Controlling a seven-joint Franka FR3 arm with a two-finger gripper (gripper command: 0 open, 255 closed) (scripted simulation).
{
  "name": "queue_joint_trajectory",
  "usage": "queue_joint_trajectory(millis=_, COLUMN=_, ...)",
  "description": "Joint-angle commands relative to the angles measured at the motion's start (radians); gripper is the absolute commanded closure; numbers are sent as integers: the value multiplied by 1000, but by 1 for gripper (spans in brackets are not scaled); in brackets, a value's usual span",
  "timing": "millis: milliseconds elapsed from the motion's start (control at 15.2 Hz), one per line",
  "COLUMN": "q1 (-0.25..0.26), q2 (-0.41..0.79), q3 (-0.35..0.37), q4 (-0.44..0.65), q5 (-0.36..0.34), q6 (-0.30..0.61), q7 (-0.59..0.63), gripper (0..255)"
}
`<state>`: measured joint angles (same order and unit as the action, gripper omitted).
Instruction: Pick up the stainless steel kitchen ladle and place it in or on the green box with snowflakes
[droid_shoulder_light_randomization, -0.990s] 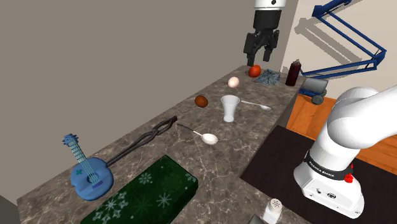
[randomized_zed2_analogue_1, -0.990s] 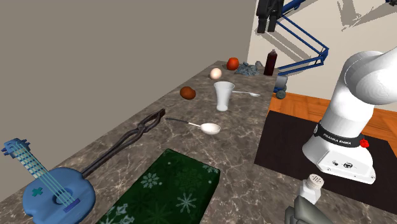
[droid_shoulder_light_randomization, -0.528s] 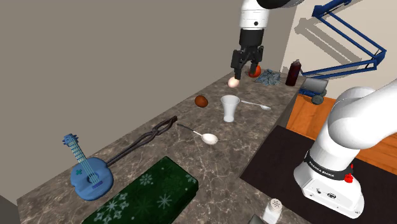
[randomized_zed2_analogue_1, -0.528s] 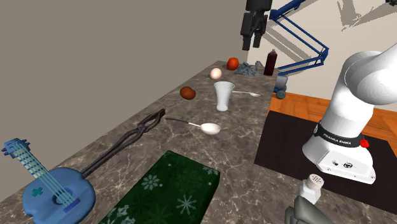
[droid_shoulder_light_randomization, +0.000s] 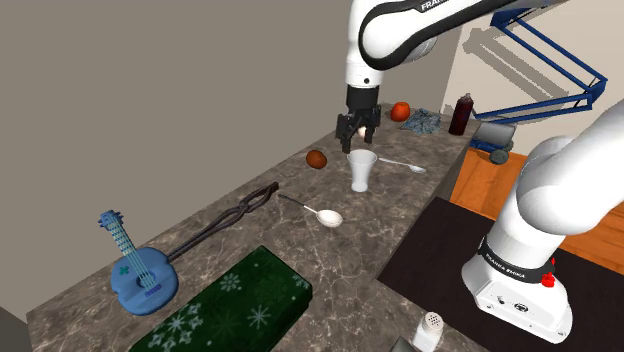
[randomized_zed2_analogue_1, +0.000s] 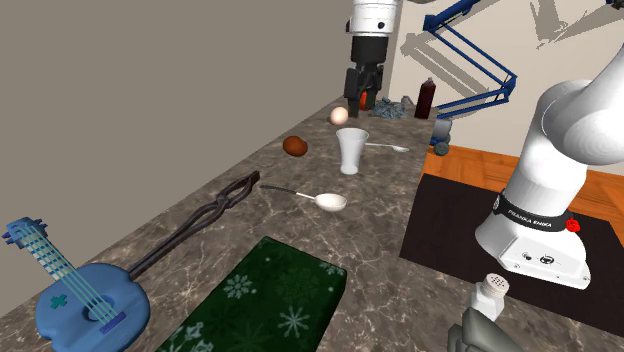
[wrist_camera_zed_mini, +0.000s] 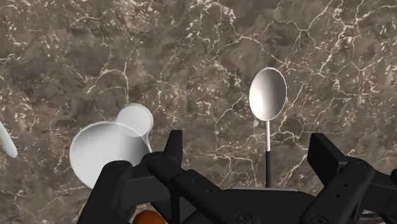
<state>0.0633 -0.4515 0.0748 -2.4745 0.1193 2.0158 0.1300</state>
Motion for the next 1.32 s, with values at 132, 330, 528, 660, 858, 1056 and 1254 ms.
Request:
queue_joint_trajectory(millis=132, q1=13, q2=142, q3=13, q4=11, q5=12, q6=131, q7=-18, gripper=0)
queue_joint_trajectory(millis=330, q1=24, q2=254, q3=24, q4=36, q5=20, q6=217, q7=-28, gripper=0)
queue_joint_trajectory(millis=528, q1=34, q2=370, q3=35, q4=73, q5=24, q6=295, q7=-37, gripper=0)
queue_joint_trajectory(millis=660, q1=40, q2=448, q3=42, q4=104, q5=25, q6=342, q7=-42, gripper=0)
queue_joint_trajectory(millis=858, q1=51, q2=567, q3=51, q4=161, q5=22, q6=403, q7=-48, gripper=0)
queue_joint_trajectory(millis=1056, q1=62, q2=685, q3=58, q4=228, q5=15, q6=453, q7=-51, gripper=0)
queue_joint_trajectory(millis=1254, q1=68, q2=739, q3=60, q4=246, q5=12, q6=489, q7=-52, gripper=0)
